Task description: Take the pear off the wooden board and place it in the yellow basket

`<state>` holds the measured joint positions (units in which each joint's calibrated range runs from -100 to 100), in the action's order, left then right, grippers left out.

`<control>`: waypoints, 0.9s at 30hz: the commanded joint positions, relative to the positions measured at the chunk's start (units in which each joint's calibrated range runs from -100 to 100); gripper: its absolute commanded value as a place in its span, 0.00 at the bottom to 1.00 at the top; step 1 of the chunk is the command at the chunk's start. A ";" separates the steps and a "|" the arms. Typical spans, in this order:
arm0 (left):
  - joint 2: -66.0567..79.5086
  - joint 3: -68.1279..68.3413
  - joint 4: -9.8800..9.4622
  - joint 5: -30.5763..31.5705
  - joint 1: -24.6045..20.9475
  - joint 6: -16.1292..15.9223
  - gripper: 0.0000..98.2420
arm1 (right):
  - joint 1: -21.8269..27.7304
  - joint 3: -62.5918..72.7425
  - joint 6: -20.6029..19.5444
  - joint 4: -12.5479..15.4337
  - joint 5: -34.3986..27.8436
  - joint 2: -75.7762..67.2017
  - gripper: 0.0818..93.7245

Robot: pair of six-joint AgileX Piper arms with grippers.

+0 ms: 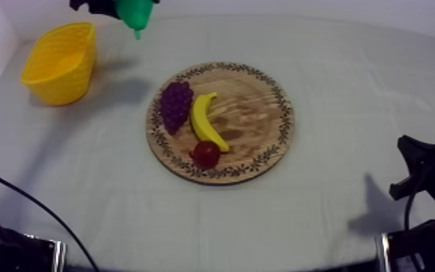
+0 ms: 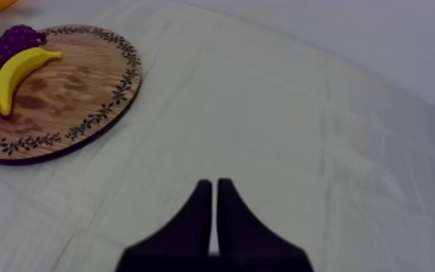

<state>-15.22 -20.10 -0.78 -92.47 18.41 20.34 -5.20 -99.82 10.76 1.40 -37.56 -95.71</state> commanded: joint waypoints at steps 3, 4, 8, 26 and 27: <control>1.43 2.33 -0.45 0.06 -5.83 -1.18 0.48 | 0.00 0.05 -0.04 -0.01 -0.02 -0.04 0.00; 1.81 2.70 -0.56 0.06 -6.83 -1.47 0.48 | 0.00 0.05 -0.04 -0.01 -0.02 -0.04 0.00; 3.10 3.69 -1.16 -0.41 -10.63 -2.48 0.47 | 0.00 0.05 -0.04 -0.01 -0.02 -0.04 0.00; 3.25 1.53 -2.22 -2.20 -20.03 -5.13 0.48 | 0.00 0.05 -0.04 -0.01 -0.02 -0.04 0.00; 2.56 1.24 -2.22 -2.08 -20.19 -5.18 0.48 | 0.00 0.05 -0.04 -0.01 -0.02 -0.04 0.00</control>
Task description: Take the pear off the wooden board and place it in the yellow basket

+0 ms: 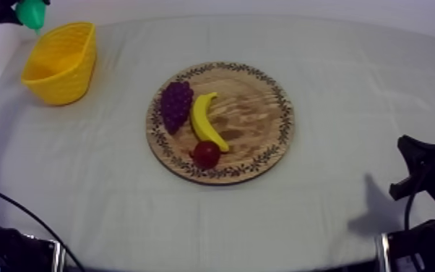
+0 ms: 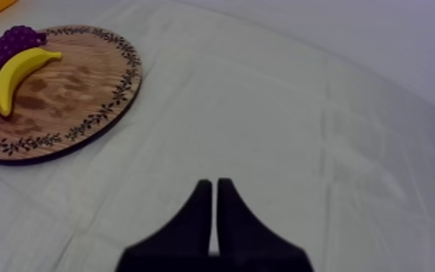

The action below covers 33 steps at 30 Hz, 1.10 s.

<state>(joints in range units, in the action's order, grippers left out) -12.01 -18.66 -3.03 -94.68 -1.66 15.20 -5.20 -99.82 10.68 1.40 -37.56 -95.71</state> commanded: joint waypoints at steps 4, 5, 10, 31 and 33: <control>-3.98 -1.47 0.29 1.28 -0.80 -0.34 0.47 | 0.00 0.05 0.04 -0.01 -0.02 -0.04 0.00; -4.98 -1.92 0.39 1.56 -1.03 -0.42 0.47 | 0.00 0.05 0.04 -0.01 -0.02 -0.04 0.00; -11.31 -5.10 0.61 2.58 -1.99 -0.66 0.47 | 0.00 0.05 0.04 -0.01 -0.02 -0.04 0.00; -34.28 -15.83 0.76 5.50 -3.65 -0.53 0.56 | 0.00 0.05 0.04 -0.01 -0.02 -0.04 0.00; -34.89 -16.02 0.69 5.54 -3.67 -0.03 0.64 | 0.00 0.05 0.04 -0.01 -0.02 -0.04 0.00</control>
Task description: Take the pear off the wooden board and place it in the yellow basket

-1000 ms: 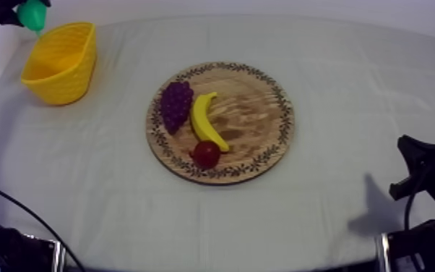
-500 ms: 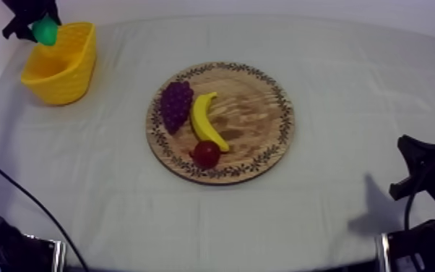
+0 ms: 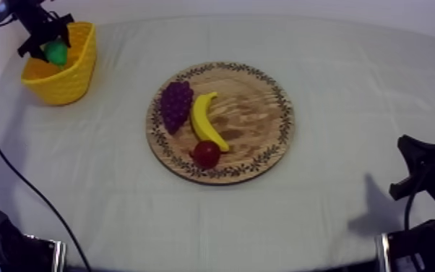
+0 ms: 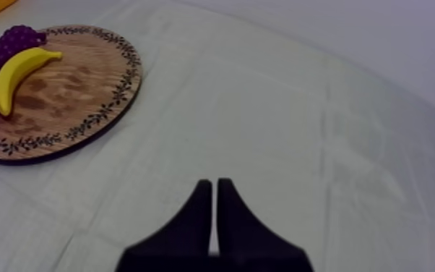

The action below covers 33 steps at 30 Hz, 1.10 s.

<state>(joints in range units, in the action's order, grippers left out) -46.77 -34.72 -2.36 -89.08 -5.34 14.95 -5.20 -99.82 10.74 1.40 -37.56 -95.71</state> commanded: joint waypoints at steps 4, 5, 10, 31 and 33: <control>-0.35 0.70 -0.14 0.92 0.12 0.58 0.82 | 0.00 0.05 -0.02 -0.01 -0.02 -0.04 0.00; -0.16 1.00 -0.17 1.25 0.18 0.57 0.86 | 0.00 0.05 -0.02 -0.01 -0.02 -0.04 0.00; 1.52 2.74 -0.53 2.09 0.40 0.89 0.95 | 0.00 0.05 -0.01 -0.01 -0.02 -0.04 0.00; 19.15 18.30 -0.76 2.66 2.19 0.53 0.64 | 0.00 0.05 -0.02 -0.01 -0.02 -0.04 0.00; 21.52 20.00 -0.73 2.71 2.46 0.51 0.59 | 0.00 0.05 -0.02 -0.01 -0.02 -0.04 0.00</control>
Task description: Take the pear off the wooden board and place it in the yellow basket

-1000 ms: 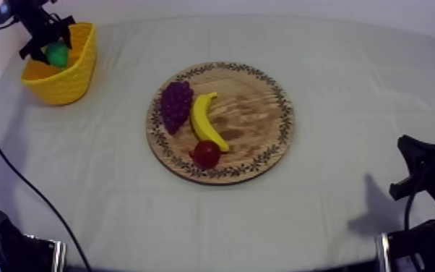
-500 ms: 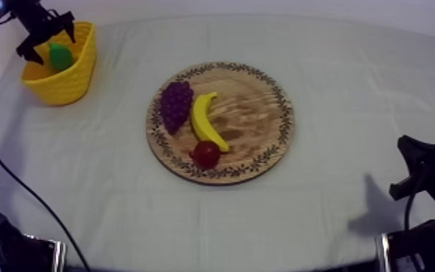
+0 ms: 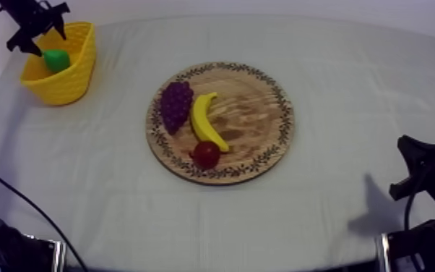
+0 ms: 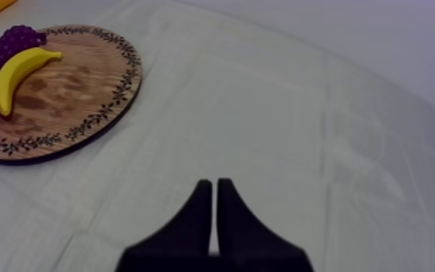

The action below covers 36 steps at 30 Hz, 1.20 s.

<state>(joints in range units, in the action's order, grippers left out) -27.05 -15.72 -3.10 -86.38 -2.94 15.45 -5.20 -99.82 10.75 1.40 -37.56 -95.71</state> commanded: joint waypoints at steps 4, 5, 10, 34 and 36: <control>7.03 4.46 0.24 0.13 0.51 -0.02 0.49 | 0.00 0.05 -0.01 -0.01 -0.02 -0.04 0.00; 8.53 5.40 0.36 0.18 0.57 -0.03 0.47 | 0.00 0.05 0.00 -0.01 -0.02 -0.04 0.00; 17.28 10.77 0.85 1.11 0.92 -0.23 0.36 | 0.00 0.05 -0.02 -0.01 -0.02 -0.04 0.00; 52.85 40.60 1.00 8.86 1.93 -4.77 0.00 | 0.00 0.05 -0.03 -0.01 -0.02 -0.04 0.00; 56.23 44.89 0.24 10.23 2.44 -5.57 0.00 | 0.00 0.05 -0.03 -0.01 -0.02 -0.04 0.00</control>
<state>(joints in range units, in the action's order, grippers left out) 25.66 24.01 -2.55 -76.97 -0.71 10.47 -5.20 -99.82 10.71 1.40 -37.56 -95.71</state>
